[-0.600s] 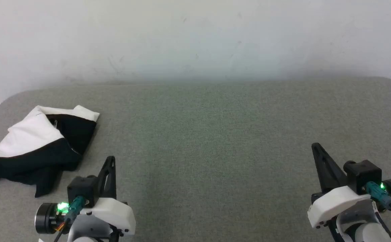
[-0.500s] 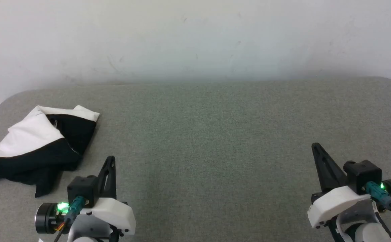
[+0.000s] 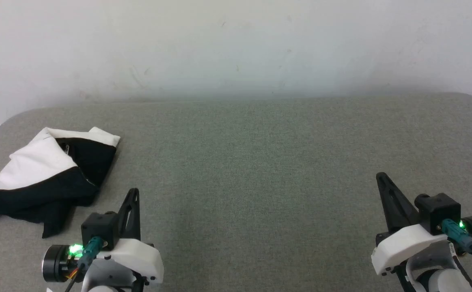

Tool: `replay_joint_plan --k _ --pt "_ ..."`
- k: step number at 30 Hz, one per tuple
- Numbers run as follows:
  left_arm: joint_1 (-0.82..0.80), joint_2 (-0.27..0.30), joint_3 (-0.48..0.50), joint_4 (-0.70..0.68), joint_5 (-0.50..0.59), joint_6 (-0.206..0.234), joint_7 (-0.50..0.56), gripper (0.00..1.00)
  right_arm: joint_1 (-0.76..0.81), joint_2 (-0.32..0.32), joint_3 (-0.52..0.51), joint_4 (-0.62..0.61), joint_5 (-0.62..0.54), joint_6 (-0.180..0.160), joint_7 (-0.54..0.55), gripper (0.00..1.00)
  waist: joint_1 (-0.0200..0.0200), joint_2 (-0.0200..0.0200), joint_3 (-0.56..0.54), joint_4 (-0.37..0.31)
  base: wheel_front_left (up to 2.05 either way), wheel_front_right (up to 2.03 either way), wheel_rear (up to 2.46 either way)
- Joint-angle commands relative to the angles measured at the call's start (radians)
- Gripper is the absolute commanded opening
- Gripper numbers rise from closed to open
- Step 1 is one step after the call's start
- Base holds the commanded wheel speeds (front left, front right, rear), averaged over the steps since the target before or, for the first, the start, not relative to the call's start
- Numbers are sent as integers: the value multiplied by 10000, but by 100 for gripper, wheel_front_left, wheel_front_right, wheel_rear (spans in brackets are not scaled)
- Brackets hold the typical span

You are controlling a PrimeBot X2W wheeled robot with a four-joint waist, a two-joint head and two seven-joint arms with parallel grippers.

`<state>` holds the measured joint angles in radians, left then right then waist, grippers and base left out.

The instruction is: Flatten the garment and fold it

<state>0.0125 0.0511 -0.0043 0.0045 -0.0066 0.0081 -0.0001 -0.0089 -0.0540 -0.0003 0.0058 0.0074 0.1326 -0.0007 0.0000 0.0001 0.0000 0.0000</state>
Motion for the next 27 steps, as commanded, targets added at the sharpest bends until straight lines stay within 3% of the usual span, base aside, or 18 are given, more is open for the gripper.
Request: replay_joint_plan --k 1,22,23,27 --pt "-125 -9 43 -45 66 -81 1 0 89 38 3 -58 -74 -19 7 0 0 -1 0 0 0 0 0" --pt "-125 -9 43 -45 66 -81 1 0 89 38 3 -58 -74 -19 7 0 0 -1 0 0 0 0 0" --pt "1 0 -1 0 -1 0 -5 100 1 0 0 0 3 0 -3 100 0 -1 0 0 0 0 0" --pt "5 0 -19 14 -5 11 -10 100 0 -8 0 20 10 2 -8 100 0 -1 1 0 0 0 0"
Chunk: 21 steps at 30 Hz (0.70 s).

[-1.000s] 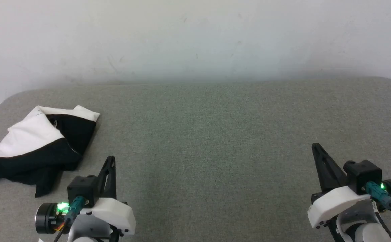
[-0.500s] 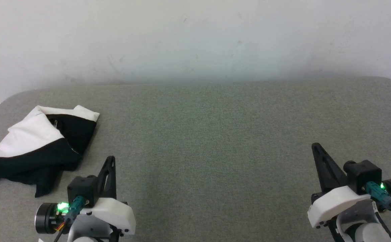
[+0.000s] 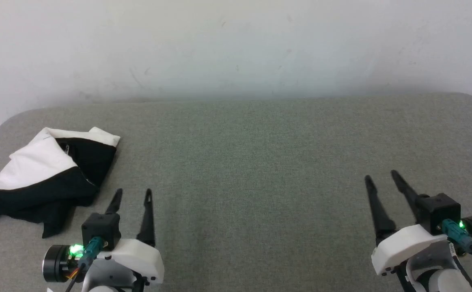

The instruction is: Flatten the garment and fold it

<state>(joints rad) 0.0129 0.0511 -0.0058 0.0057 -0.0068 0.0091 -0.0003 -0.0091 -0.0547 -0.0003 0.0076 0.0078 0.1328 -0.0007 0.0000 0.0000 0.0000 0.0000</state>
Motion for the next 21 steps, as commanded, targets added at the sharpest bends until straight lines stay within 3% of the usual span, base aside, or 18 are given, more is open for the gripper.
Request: replay_joint_plan --k 1,21 --pt "3 0 -15 11 -13 7 -29 100 6 0 -1 13 22 0 -28 100 0 0 3 0 0 0 0" --pt "80 -1 -193 90 -204 133 -425 100 61 7 -57 77 323 -3 -425 100 0 0 16 37 0 0 0"
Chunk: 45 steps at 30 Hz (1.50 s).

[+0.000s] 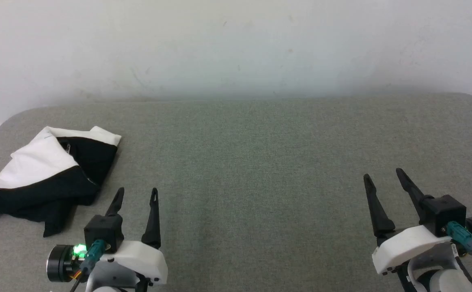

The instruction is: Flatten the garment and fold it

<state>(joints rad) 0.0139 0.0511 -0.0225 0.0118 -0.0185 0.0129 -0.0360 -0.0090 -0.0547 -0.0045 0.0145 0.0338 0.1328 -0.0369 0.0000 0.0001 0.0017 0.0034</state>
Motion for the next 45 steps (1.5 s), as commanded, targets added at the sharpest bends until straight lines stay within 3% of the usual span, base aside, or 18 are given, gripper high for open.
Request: replay_joint_plan --k 1,17,45 --pt "76 -2 -35 34 -94 96 -90 100 70 8 -7 14 81 -4 -83 100 0 -1 -4 13 0 0 0" --pt "234 -3 -73 76 -172 151 -424 100 210 14 278 123 179 -6 -417 100 0 -1 -119 514 0 0 0" --pt "692 -5 -185 -172 -95 267 -1009 100 426 24 846 397 509 -11 -1001 100 0 -1 -334 2300 0 0 0"
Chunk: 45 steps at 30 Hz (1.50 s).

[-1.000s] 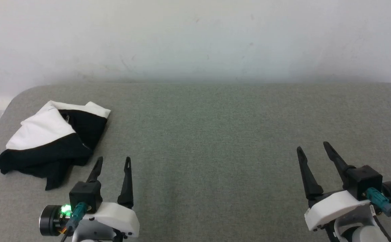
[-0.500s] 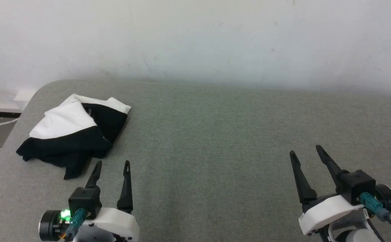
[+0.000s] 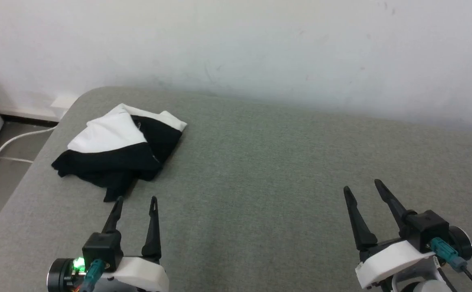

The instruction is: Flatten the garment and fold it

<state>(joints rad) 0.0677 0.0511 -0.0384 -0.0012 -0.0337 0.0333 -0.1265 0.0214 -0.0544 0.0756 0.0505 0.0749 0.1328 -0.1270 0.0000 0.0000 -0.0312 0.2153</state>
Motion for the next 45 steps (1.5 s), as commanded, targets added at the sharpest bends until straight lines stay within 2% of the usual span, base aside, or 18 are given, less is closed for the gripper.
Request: replay_joint_plan --k 1,25,45 --pt "162 -5 -33 -48 58 67 -125 100 129 20 56 43 127 -11 -121 100 0 0 -4 256 0 0 0" --pt "419 -4 -195 -125 27 142 -626 100 267 29 409 267 426 -15 -621 100 0 0 -109 1808 0 0 0" --pt "630 -6 -344 -171 19 208 -1023 100 364 36 645 527 686 -18 -1018 100 0 0 -246 2734 0 0 0"
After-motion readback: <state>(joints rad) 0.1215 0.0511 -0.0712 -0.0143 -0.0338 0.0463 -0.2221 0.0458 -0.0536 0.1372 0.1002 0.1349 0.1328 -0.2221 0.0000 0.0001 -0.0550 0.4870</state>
